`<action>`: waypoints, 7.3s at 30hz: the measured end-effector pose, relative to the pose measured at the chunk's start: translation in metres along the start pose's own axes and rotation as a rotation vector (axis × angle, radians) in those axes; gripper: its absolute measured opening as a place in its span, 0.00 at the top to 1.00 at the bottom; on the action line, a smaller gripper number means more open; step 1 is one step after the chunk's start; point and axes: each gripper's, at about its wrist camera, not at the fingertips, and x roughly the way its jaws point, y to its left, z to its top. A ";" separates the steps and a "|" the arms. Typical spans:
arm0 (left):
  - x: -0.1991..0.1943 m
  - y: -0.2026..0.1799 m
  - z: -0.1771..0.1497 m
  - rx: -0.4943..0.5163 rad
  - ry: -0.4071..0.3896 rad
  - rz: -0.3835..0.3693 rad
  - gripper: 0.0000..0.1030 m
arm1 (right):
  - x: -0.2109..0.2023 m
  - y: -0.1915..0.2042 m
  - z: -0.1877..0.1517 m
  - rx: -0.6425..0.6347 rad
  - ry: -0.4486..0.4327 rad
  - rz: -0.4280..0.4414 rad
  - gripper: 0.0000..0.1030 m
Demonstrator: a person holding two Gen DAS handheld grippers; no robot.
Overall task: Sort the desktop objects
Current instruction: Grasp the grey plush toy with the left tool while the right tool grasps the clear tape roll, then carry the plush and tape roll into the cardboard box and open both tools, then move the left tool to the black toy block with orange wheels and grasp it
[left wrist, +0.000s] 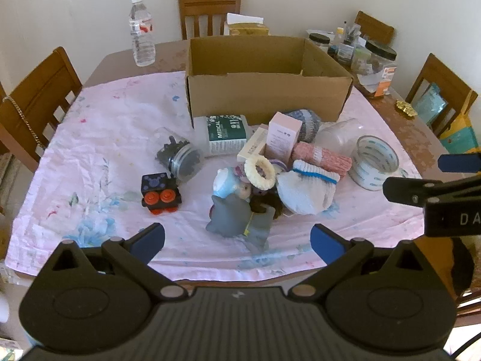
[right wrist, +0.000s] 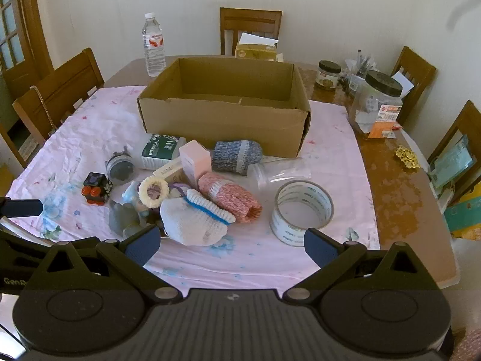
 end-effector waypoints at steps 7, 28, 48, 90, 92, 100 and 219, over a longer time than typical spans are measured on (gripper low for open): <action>0.004 0.004 -0.001 0.042 -0.015 -0.015 0.01 | -0.001 0.002 -0.004 0.001 -0.014 -0.019 0.00; 0.039 0.020 -0.001 0.134 0.002 -0.127 0.01 | -0.011 0.017 -0.017 -0.007 -0.054 -0.154 0.00; 0.094 0.005 0.004 0.187 0.031 -0.077 0.09 | 0.057 -0.035 -0.003 -0.078 0.008 -0.015 0.00; 0.101 0.004 0.010 0.128 0.099 -0.084 0.30 | 0.140 -0.094 0.011 -0.169 0.095 0.030 0.14; 0.095 0.003 0.013 0.135 0.090 -0.081 0.30 | 0.136 -0.094 0.013 -0.172 0.089 0.030 0.14; 0.079 0.002 0.029 0.134 0.044 -0.088 0.30 | 0.117 -0.094 0.026 -0.185 0.060 0.043 0.14; 0.110 0.077 0.024 -0.086 -0.010 0.162 0.08 | 0.097 -0.007 0.012 -0.146 0.015 0.157 0.04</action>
